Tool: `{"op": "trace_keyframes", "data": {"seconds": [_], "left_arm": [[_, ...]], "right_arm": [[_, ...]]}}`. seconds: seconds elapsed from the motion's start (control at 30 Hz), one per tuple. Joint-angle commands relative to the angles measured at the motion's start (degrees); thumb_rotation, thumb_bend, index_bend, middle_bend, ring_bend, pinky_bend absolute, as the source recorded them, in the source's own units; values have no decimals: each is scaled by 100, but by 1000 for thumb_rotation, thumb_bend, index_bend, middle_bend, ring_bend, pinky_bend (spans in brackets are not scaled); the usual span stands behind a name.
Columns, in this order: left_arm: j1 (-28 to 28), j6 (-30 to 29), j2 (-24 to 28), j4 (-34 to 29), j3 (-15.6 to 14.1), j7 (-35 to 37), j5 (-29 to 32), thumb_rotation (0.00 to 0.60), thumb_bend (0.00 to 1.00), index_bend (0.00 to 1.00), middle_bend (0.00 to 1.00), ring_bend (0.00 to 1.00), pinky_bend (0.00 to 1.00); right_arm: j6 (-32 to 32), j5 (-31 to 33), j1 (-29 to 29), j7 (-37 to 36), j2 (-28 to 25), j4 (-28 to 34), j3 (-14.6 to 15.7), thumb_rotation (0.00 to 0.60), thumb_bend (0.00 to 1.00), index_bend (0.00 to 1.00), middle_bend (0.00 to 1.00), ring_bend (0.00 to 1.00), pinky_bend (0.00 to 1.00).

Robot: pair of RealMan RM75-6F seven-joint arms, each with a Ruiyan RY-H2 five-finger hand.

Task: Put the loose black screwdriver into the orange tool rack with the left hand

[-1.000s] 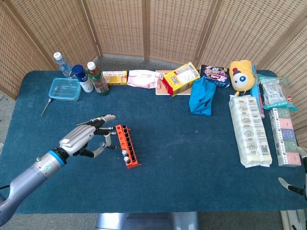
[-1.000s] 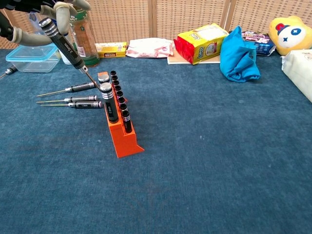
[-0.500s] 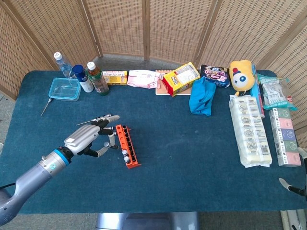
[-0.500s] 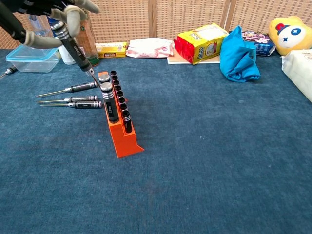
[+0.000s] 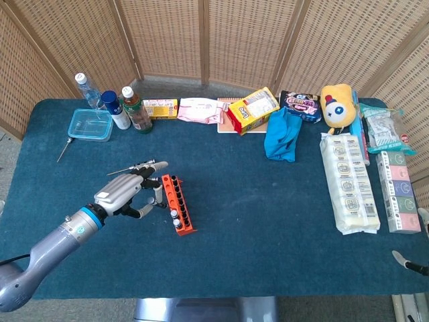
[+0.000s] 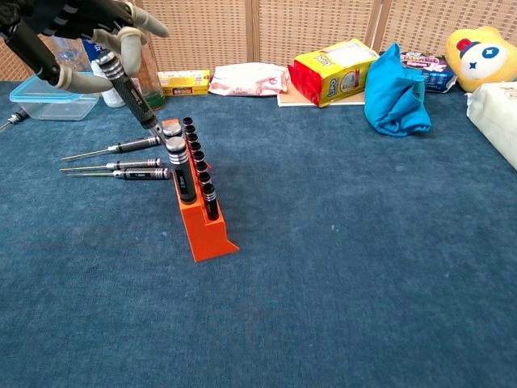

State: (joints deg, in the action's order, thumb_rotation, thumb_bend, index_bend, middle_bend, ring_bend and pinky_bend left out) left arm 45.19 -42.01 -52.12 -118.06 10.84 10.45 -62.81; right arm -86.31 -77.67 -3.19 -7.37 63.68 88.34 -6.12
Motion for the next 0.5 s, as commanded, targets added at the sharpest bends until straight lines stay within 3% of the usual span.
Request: {"op": "trace_keyframes", "data": {"seconds": [0.03, 0.5], "left_arm": [[44, 60, -73, 45, -19, -49, 54, 600, 474, 576, 0, 0, 49], [246, 69, -218, 96, -14, -426, 471, 600, 474, 576, 0, 0, 49]], "right_arm": [[-11, -14, -5, -7, 11, 2, 5, 547, 45, 110, 125, 100, 71], [-5, -3, -34, -10, -13, 19, 16, 551, 45, 110, 125, 100, 71]]}}
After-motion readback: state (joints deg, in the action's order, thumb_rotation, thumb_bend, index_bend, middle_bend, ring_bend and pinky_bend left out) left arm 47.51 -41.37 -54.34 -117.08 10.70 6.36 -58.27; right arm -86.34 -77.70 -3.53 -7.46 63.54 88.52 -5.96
